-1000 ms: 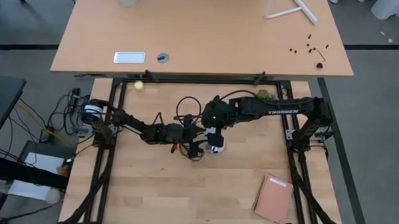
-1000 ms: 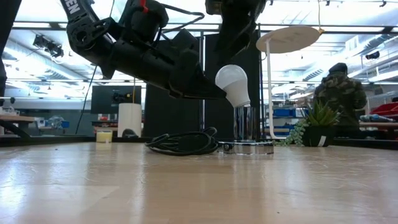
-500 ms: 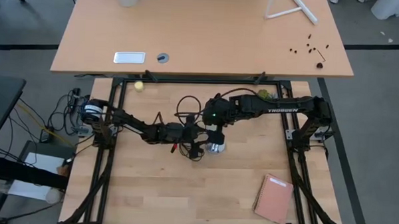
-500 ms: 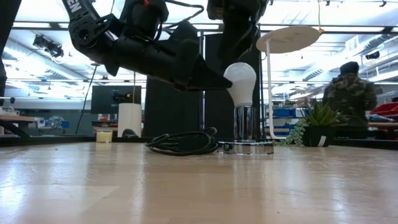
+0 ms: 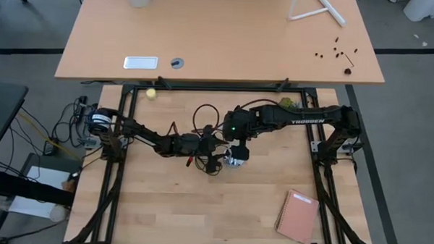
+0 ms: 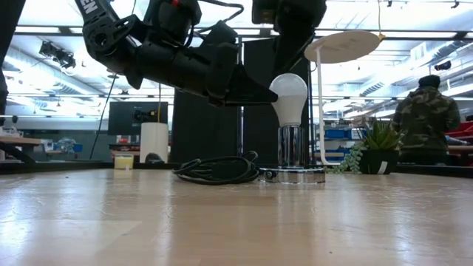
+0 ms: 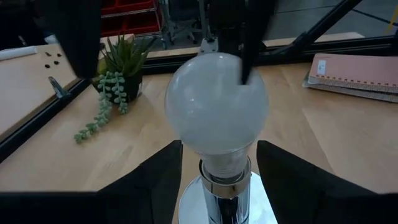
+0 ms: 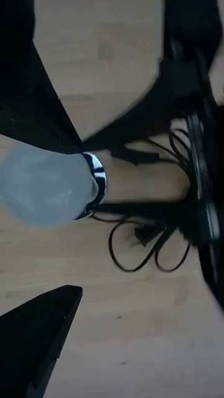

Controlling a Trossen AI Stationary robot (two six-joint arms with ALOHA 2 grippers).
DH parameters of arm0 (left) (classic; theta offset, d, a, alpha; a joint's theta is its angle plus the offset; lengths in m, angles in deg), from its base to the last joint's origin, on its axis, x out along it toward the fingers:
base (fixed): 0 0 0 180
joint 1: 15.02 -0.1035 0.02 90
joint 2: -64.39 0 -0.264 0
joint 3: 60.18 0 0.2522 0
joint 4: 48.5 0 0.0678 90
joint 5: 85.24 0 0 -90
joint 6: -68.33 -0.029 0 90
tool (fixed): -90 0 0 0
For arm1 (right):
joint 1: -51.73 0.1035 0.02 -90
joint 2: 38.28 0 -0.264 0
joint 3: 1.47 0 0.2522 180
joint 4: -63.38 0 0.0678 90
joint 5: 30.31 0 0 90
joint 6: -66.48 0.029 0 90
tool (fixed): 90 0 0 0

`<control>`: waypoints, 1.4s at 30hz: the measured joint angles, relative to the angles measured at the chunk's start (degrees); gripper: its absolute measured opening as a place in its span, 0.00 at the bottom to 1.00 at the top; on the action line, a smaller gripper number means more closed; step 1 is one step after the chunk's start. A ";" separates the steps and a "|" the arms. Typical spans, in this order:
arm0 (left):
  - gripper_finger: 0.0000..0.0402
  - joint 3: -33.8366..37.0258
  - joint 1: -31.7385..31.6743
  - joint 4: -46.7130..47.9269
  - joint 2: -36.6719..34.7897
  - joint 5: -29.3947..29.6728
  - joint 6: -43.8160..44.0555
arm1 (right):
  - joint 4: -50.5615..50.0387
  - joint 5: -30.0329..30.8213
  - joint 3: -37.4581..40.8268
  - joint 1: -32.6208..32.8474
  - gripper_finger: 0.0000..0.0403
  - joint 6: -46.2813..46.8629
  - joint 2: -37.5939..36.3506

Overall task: Screw lightbulb
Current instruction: Insert the white lightbulb into the metallic lamp

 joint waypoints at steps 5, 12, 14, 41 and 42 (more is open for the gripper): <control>0.52 0.00 -0.03 0.17 0.02 0.18 0.10 | -1.01 -0.43 -0.04 1.03 0.92 -6.04 2.18; 0.52 0.00 -0.03 0.39 0.09 0.64 0.30 | -3.47 -2.08 0.00 1.99 0.94 -10.27 6.45; 0.52 0.00 -0.03 0.47 0.09 0.69 0.34 | -3.61 -2.11 -0.01 2.04 0.94 -10.46 6.80; 0.53 0.02 0.35 5.40 0.07 -0.78 1.65 | -8.20 6.11 -1.77 8.70 0.93 -1.38 0.52; 0.54 0.02 0.51 5.61 0.07 -0.76 1.63 | -7.91 7.09 -1.21 9.09 0.93 -1.11 0.52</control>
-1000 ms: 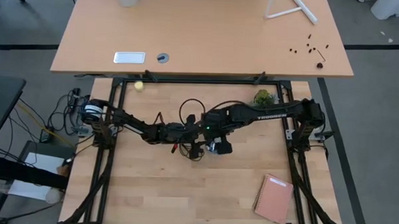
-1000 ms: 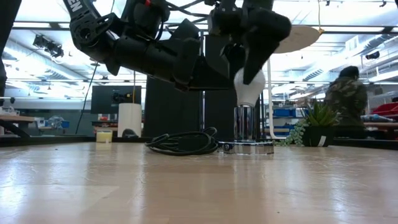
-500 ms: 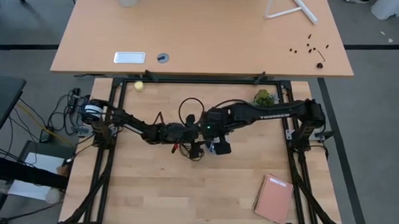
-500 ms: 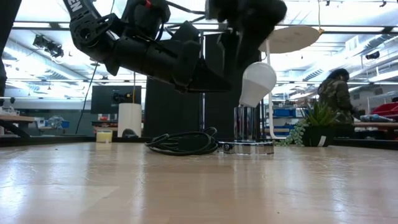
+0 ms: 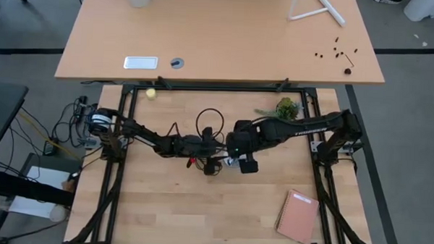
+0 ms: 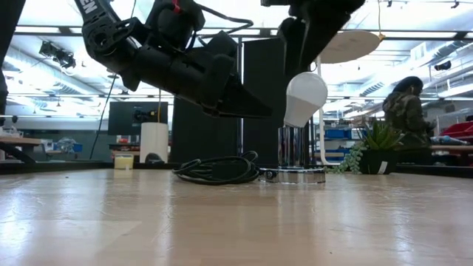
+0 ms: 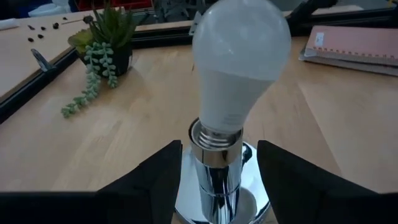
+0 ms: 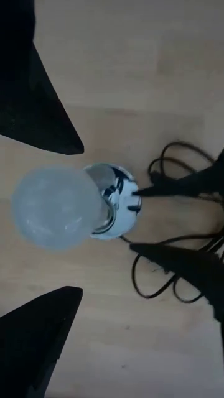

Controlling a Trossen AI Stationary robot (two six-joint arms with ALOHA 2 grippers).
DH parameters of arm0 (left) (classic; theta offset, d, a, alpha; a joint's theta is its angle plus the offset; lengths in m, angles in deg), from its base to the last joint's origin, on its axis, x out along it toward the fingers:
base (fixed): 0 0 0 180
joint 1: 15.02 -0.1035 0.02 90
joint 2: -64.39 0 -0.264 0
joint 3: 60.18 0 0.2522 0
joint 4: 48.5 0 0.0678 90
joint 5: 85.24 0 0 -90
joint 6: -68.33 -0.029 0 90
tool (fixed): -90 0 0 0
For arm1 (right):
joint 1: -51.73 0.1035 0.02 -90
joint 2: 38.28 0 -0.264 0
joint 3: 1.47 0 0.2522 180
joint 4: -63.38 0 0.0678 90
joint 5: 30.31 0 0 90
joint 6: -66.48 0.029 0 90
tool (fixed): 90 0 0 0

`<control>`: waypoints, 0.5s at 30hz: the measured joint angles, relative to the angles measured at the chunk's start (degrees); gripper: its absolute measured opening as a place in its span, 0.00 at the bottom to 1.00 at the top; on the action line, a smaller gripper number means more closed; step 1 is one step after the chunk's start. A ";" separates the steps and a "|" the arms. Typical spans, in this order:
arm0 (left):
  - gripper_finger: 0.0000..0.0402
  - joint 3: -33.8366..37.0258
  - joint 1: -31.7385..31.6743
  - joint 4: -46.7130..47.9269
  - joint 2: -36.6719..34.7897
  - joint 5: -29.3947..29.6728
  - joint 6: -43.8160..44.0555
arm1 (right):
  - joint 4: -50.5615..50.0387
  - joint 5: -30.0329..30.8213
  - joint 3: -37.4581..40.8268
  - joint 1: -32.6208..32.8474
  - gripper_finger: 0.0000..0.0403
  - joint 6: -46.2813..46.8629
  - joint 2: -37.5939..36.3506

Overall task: Screw lightbulb
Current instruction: Insert the white lightbulb into the metallic lamp

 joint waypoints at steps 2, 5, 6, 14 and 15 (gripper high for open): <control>0.56 0.00 0.38 0.06 0.00 0.25 -0.04 | 0.26 1.82 1.07 0.64 0.93 0.04 0.00; 0.60 0.00 0.76 0.08 0.00 0.72 -0.25 | 1.72 2.14 2.07 0.87 0.93 -0.40 0.00; 0.62 0.00 0.79 0.08 0.00 0.73 -0.26 | 1.63 2.04 2.30 0.71 0.93 -0.38 0.00; 0.70 0.00 1.14 0.87 -0.01 0.87 -0.32 | 4.42 2.81 5.92 0.74 0.93 0.83 -2.61; 0.70 0.00 1.14 0.82 -0.04 0.87 -0.33 | 5.58 2.83 7.10 0.88 0.93 1.08 -3.57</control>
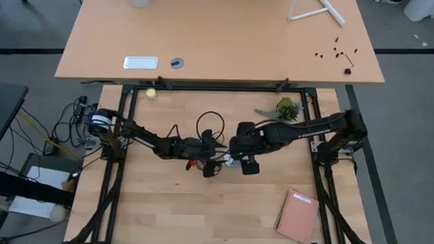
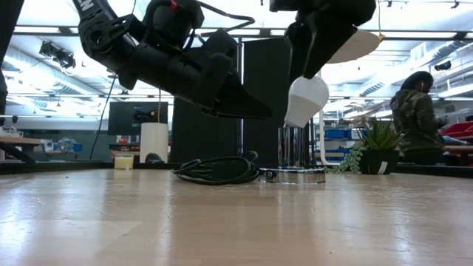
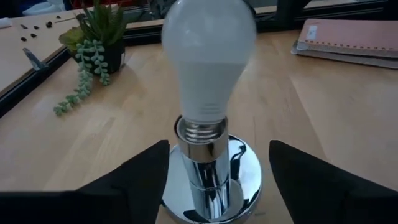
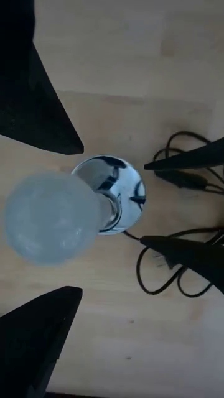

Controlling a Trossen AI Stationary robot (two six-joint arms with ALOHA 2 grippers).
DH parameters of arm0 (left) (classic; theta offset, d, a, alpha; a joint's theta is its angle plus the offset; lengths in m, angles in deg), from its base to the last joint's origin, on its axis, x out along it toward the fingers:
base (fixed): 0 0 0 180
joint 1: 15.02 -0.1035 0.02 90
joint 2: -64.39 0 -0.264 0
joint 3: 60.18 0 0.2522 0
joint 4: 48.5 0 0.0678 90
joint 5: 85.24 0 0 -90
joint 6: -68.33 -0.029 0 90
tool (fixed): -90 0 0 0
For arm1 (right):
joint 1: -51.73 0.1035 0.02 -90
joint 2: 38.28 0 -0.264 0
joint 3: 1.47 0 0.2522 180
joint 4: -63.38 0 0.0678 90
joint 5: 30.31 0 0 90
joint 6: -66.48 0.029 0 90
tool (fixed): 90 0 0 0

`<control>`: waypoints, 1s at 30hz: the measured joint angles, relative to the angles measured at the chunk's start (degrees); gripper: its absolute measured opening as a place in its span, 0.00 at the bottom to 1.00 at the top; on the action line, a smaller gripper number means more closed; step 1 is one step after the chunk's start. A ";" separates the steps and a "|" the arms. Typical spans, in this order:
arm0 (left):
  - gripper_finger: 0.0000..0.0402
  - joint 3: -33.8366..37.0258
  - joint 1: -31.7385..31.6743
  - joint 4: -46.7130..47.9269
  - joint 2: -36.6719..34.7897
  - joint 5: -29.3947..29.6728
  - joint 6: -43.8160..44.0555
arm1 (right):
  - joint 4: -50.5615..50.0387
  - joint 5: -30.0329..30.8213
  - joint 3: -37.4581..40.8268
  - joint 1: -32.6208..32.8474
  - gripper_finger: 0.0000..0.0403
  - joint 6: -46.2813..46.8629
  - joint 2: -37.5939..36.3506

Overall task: Screw lightbulb
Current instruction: Insert the white lightbulb into the metallic lamp

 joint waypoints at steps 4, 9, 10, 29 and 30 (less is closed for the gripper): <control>0.71 0.00 -0.06 0.00 0.00 0.11 -0.04 | 6.73 0.44 5.57 0.03 0.93 0.29 -4.21; 0.71 0.00 -0.04 0.03 0.00 0.11 -0.04 | 12.33 0.17 12.13 0.03 0.93 0.31 -6.75; 0.71 0.00 -0.04 0.01 0.00 0.11 -0.04 | 13.57 0.13 13.09 0.03 0.93 0.29 -6.97; 0.71 0.00 -0.07 -0.21 0.00 0.39 0.35 | 25.94 -0.67 22.33 -2.87 0.93 -3.13 -7.34; 0.71 0.00 -0.09 -0.24 0.00 0.39 0.33 | 25.68 -0.69 22.41 -3.09 0.93 -2.94 -7.34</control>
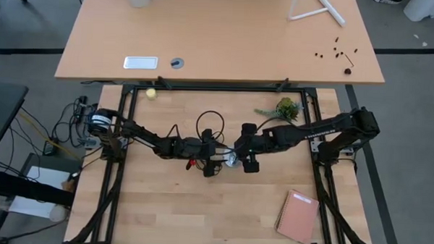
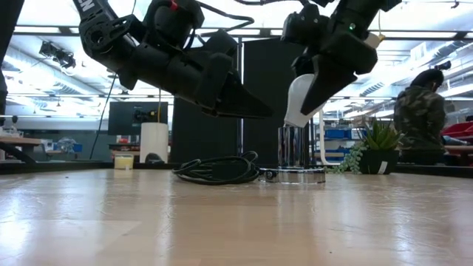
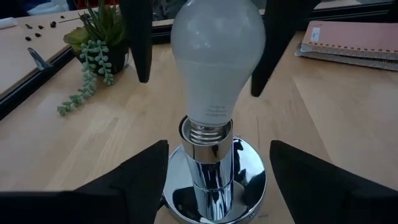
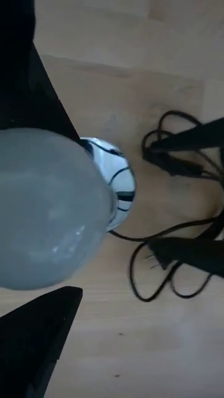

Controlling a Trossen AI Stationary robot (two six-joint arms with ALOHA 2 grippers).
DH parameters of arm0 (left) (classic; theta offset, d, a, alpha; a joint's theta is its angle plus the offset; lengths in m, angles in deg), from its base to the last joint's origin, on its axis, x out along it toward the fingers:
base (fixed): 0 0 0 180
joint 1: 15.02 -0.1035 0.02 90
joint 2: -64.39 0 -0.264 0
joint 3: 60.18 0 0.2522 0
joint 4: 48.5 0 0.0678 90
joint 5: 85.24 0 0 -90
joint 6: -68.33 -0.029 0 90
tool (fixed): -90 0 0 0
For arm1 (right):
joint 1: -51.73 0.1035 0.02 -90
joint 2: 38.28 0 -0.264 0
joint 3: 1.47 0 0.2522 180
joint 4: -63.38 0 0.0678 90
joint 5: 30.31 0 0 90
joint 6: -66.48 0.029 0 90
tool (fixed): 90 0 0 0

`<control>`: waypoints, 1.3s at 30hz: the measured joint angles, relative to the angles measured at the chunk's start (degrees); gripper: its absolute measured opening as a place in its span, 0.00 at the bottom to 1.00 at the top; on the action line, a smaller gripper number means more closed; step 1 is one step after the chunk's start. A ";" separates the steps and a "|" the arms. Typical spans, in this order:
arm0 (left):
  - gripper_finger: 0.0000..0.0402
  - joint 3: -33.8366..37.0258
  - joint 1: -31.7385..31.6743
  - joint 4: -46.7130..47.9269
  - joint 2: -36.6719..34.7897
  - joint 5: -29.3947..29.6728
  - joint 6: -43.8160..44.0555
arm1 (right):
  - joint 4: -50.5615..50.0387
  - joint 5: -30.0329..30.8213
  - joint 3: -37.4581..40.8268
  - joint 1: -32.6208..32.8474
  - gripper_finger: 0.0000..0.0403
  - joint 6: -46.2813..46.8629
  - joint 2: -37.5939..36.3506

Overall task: Screw lightbulb
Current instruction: Insert the white lightbulb into the metallic lamp

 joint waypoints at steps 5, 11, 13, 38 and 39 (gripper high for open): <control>0.71 0.00 0.00 -0.03 0.00 0.09 0.02 | 0.53 -0.34 -0.02 -0.88 0.92 0.35 0.06; 0.71 0.02 0.00 -0.06 0.00 0.22 0.02 | 1.11 -2.84 -1.73 -1.54 0.86 -0.96 4.95; 0.71 0.02 0.00 0.03 0.00 0.25 0.03 | -0.48 -3.44 -3.04 -1.56 0.84 -1.20 7.18; 0.71 -2.15 -0.21 2.69 -0.02 1.37 -2.86 | -6.60 -4.54 -8.65 -2.37 0.79 -0.11 5.11; 0.71 -2.78 -0.37 3.84 -0.02 1.35 -2.91 | -6.86 -4.60 -8.65 -2.37 0.79 0.07 4.93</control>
